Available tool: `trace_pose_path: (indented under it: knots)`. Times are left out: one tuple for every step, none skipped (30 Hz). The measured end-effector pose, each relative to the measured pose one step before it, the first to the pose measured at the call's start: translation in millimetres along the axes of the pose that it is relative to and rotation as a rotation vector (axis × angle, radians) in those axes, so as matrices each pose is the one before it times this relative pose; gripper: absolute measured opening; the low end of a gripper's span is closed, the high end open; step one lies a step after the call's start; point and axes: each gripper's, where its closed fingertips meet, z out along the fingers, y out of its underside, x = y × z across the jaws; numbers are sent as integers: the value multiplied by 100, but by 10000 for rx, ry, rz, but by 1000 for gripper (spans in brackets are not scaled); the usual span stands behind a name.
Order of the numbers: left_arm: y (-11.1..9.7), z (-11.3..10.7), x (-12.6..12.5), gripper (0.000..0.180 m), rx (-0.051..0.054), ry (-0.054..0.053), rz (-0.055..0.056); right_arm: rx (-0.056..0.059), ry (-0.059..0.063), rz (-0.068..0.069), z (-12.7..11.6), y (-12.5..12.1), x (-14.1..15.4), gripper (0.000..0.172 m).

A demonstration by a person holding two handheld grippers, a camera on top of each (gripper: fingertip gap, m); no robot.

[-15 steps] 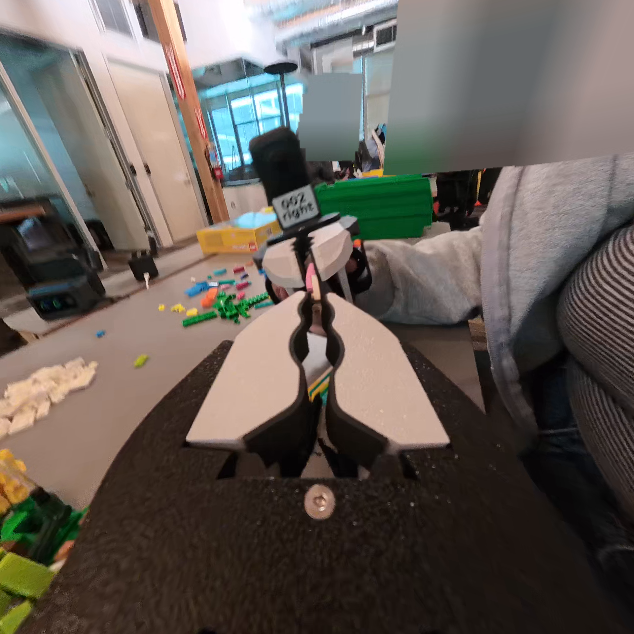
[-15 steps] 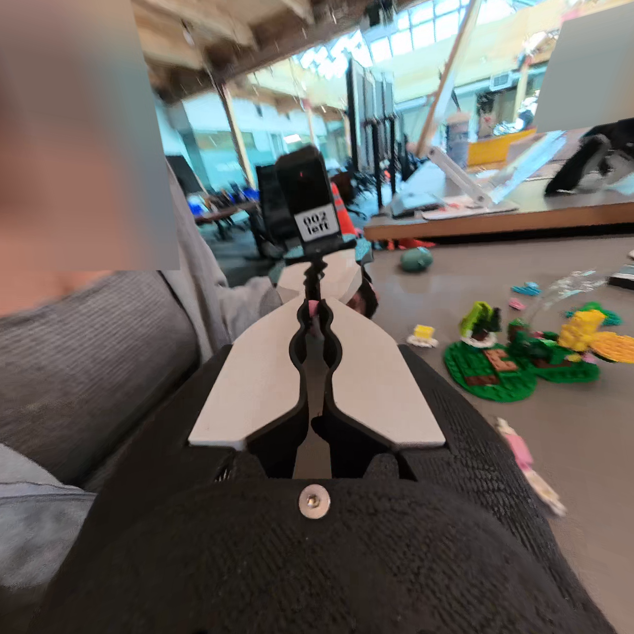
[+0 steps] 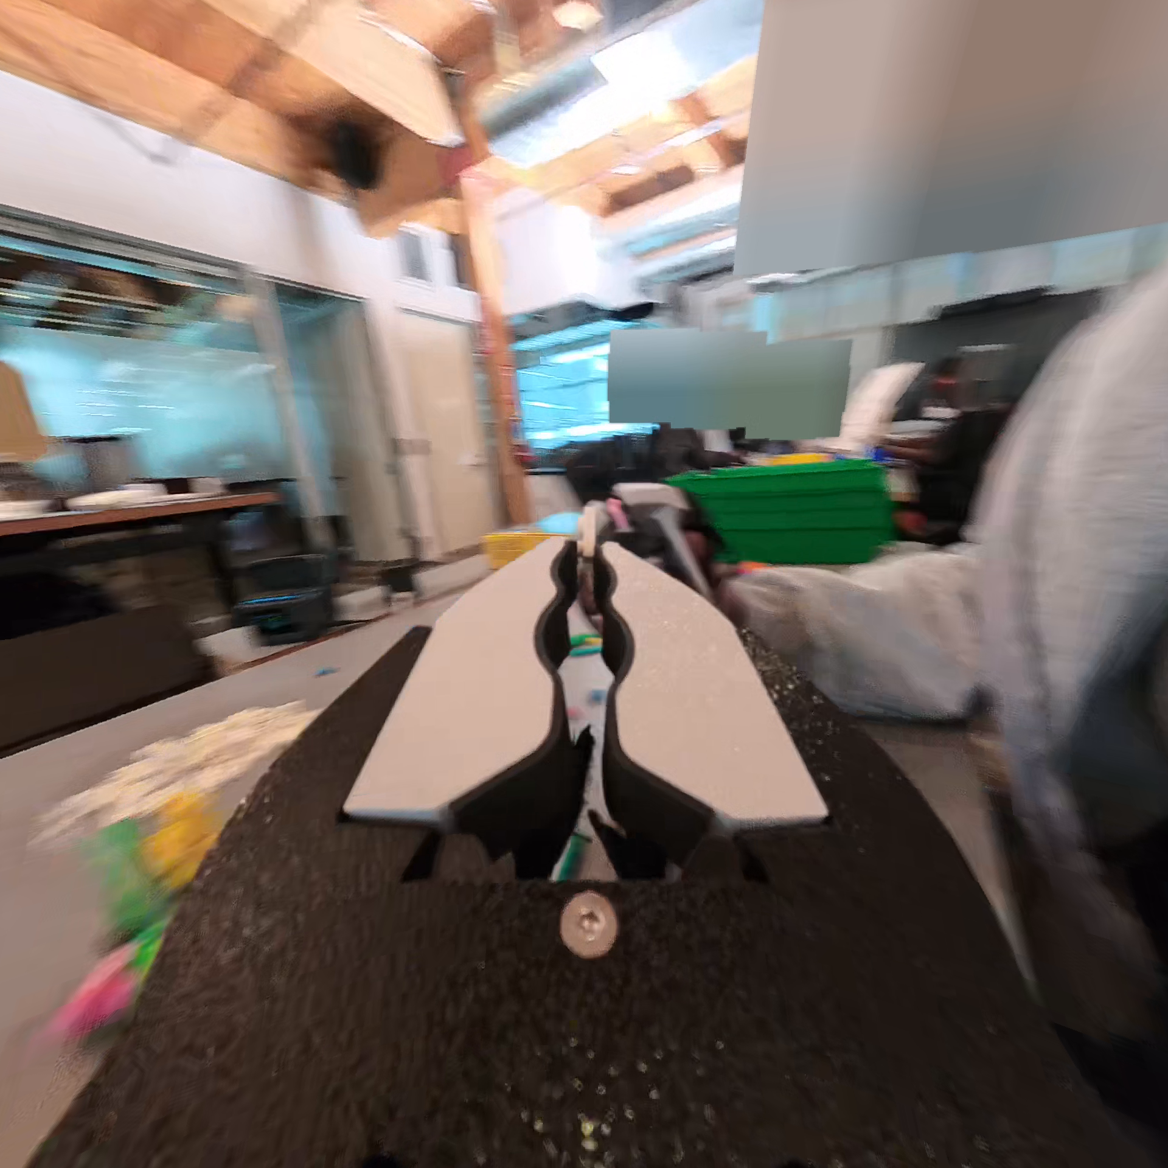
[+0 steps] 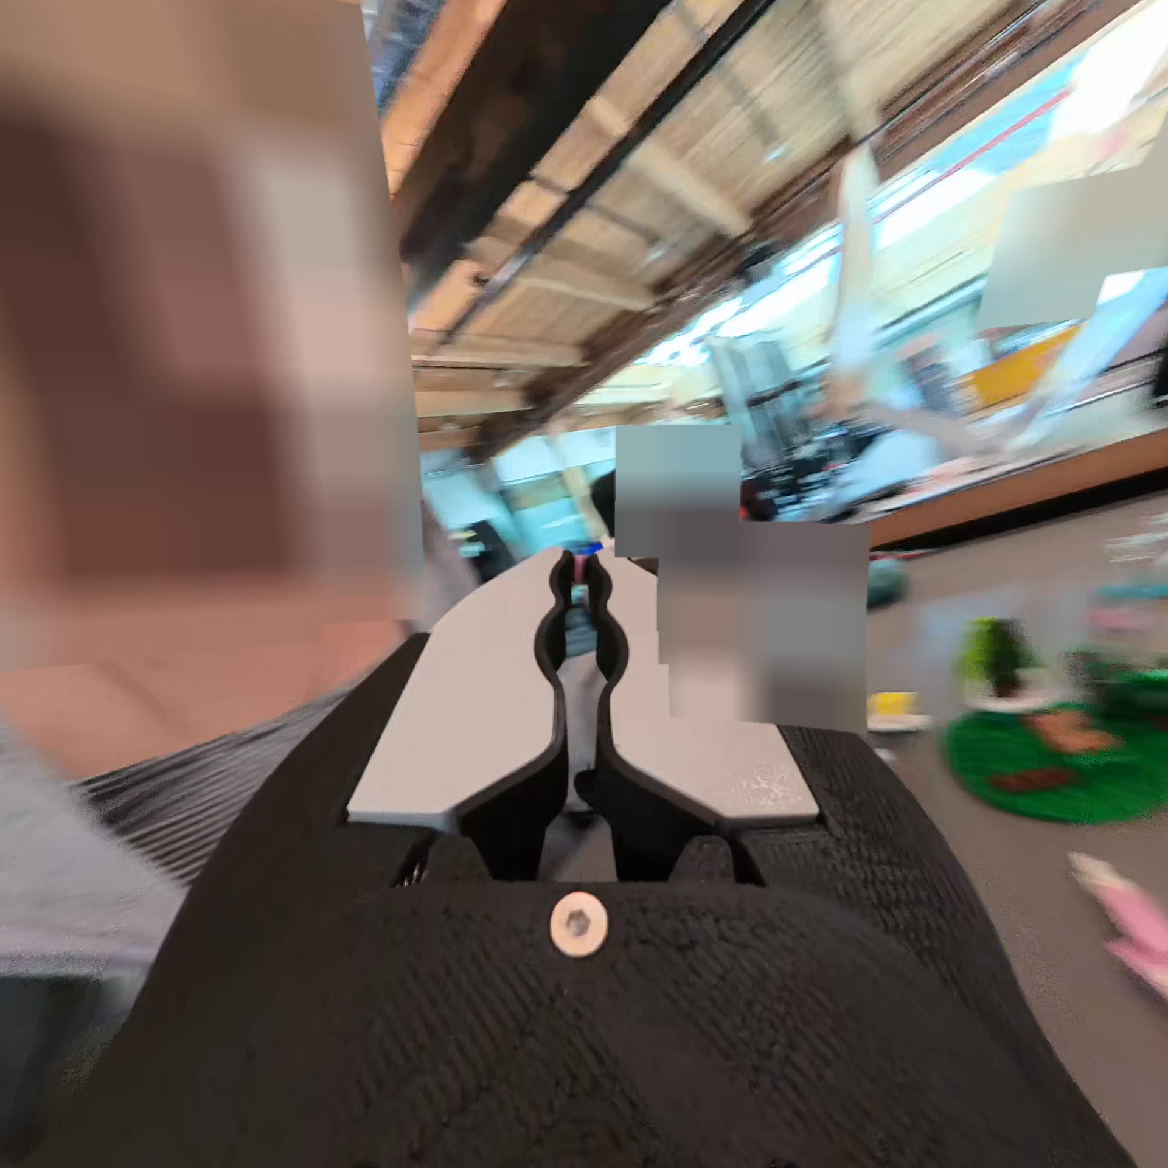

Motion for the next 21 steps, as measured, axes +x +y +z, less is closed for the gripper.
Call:
trace_pose_path:
  knots:
    - [-302,-673,-1976,5,184,-1419,367,31,1121,-876,-492,-431,1230,2]
    - [-418,-772,-2105,5,198,-1527,434,-56,1187,-985,-425,-292,1340,3]
    - [-380,-802,-2207,5,87,-1572,576,-22,1255,-1015,-366,-265,1419,3]
    - [-246,-738,-2205,5,-63,-1513,664,32,1129,-854,-286,-229,1258,3]
    - [-181,-612,-1979,5,-102,-1287,669,82,896,-633,-183,-208,970,3]
    - [-228,-483,-1625,5,-8,-1015,573,136,781,-495,-115,-220,843,3]
    - [-329,-367,-1241,5,133,-739,401,154,850,-465,-119,-146,921,3]
    - [-301,-240,-791,5,159,-447,207,106,929,-549,-141,-36,1021,3]
    - [-110,-132,-512,5,68,-291,30,39,905,-693,-141,98,984,3]
    - [-5,-74,-341,5,21,-209,-70,-47,779,-830,-118,231,771,3]
    - [110,-5,-77,5,-18,-56,-95,-110,592,-881,-55,320,456,3]
    - [152,28,61,5,-35,20,-95,-112,406,-808,1,286,129,3]
    - [151,49,77,5,-35,27,-91,-93,156,-667,31,219,-261,4]
    - [127,34,101,5,-26,34,-90,-48,-23,-517,47,108,-508,3]
    - [108,25,90,5,-31,27,-75,2,-96,-425,29,35,-576,3]
    - [201,34,-13,5,-112,-49,-55,-10,-109,-385,27,97,-503,3]
    - [234,14,-80,5,-119,-100,-33,-112,-95,-331,85,272,-381,3]
    - [123,14,23,5,-38,-32,-19,-122,-46,-297,121,244,-220,3]
    - [46,15,120,5,10,45,-16,-36,-10,-245,77,66,-103,3]
    - [9,19,131,5,0,47,-1,-4,-38,-155,18,16,-148,3]
    - [-36,21,96,5,15,20,33,3,-47,-94,-13,-18,-138,3]
